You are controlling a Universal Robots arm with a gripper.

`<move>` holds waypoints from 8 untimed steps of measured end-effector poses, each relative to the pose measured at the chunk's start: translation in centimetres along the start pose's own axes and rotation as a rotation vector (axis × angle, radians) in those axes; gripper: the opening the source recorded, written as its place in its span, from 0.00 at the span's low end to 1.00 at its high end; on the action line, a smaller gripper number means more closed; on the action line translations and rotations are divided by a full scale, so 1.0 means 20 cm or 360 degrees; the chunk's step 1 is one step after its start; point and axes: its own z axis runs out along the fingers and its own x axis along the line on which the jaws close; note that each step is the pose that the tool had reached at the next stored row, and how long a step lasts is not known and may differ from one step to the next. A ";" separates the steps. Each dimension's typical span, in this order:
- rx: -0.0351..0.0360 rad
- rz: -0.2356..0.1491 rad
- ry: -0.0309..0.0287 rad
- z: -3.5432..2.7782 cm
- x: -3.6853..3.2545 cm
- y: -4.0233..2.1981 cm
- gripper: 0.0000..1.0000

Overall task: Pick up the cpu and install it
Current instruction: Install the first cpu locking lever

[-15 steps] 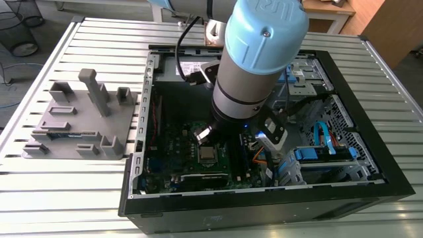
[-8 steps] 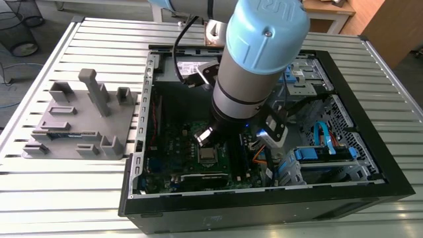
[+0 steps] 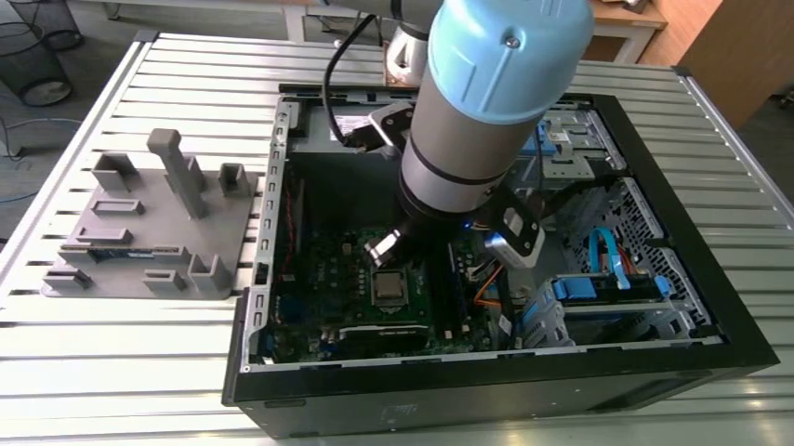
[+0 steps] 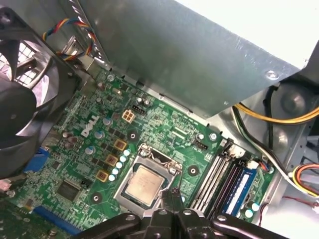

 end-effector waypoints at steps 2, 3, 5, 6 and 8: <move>-0.0002 -0.0021 0.00009 0.004 -0.002 0.003 0.11; -0.0003 -0.0033 0.00014 0.008 -0.003 0.005 0.11; -0.0003 -0.0053 0.00031 0.017 -0.006 0.009 0.11; -0.0003 -0.0063 0.00042 0.023 -0.008 0.013 0.11; -0.0003 -0.0078 0.00060 0.036 -0.013 0.019 0.11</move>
